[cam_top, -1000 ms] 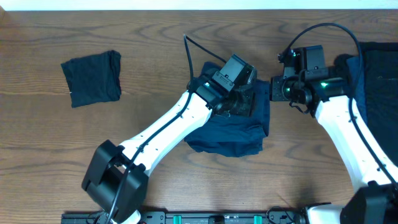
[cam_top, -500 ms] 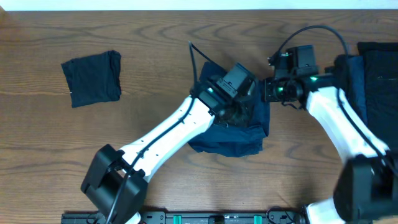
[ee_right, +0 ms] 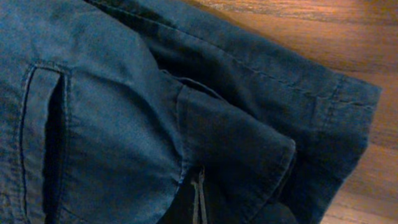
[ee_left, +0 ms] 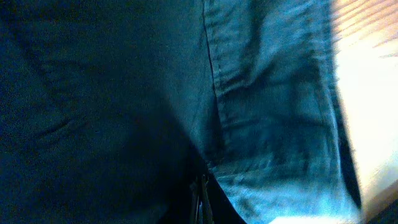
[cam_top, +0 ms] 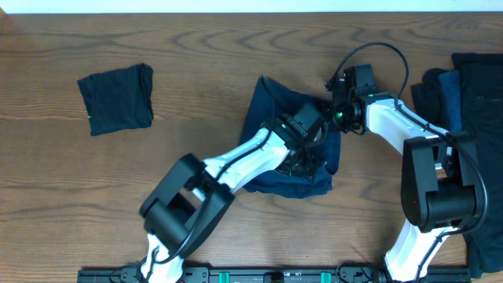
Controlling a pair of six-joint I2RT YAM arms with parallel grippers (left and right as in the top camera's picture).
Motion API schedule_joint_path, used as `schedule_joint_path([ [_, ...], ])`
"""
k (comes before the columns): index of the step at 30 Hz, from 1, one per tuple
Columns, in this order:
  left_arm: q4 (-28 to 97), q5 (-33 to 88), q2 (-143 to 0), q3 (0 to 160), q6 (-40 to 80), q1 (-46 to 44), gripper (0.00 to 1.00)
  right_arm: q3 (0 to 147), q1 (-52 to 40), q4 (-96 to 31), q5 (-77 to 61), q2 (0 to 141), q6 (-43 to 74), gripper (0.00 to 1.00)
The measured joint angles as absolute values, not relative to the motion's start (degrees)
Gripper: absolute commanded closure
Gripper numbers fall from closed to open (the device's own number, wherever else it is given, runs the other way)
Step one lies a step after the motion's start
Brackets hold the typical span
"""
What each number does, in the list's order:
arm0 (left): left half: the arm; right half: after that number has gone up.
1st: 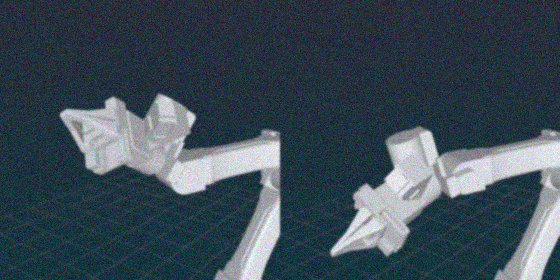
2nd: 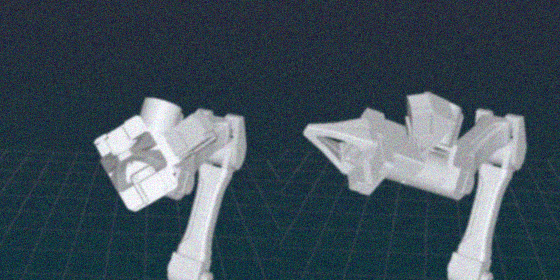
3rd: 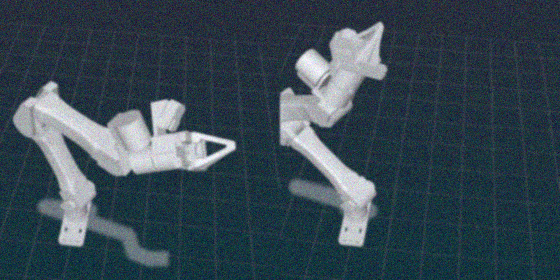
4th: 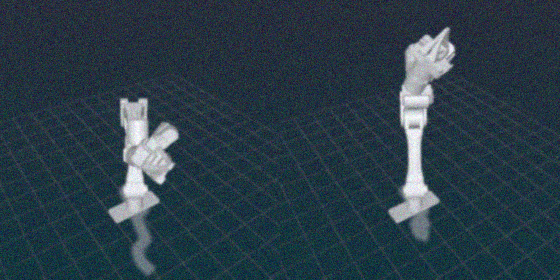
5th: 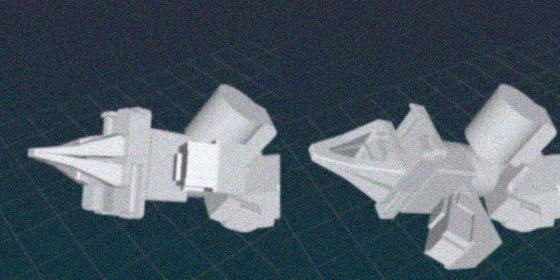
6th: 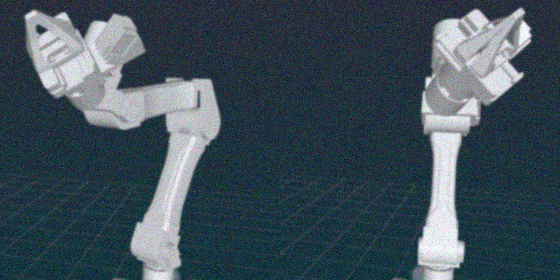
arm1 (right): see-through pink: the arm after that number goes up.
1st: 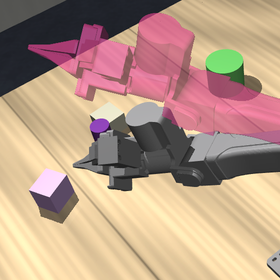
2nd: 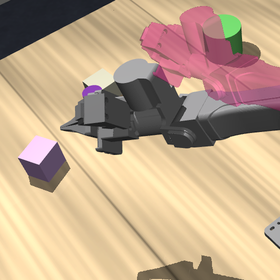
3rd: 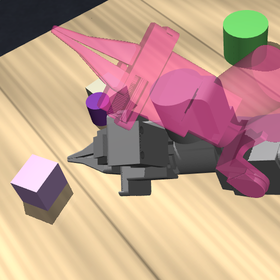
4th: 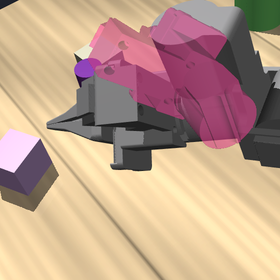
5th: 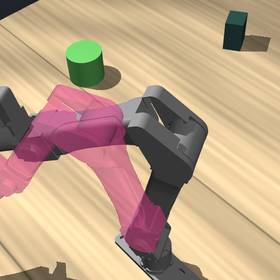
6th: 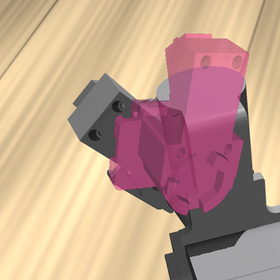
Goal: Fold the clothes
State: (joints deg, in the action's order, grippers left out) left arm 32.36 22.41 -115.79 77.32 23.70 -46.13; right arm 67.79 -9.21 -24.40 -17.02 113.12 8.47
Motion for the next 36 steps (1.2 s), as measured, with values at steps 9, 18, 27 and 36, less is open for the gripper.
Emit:
schedule_joint_path([
  [9, 31.46, 25.17, -117.93, 77.71, 21.56, -45.80, 0.94, 68.27, -9.21, -24.88, -17.32, 113.32, 8.45, 0.99],
  [18, 33.76, 22.94, -109.62, 76.60, 17.80, -45.87, 0.94, 69.73, -8.10, -36.86, -23.66, 101.80, 8.32, 0.99],
  [27, 43.09, 12.23, -98.10, 76.64, 18.37, -40.38, 0.94, 71.44, -8.21, -53.15, -27.90, 90.00, 8.10, 0.99],
  [36, 43.97, 8.78, -99.48, 76.62, 19.66, -29.85, 0.94, 61.65, -9.28, -50.72, -28.38, 90.52, 8.10, 0.99],
])
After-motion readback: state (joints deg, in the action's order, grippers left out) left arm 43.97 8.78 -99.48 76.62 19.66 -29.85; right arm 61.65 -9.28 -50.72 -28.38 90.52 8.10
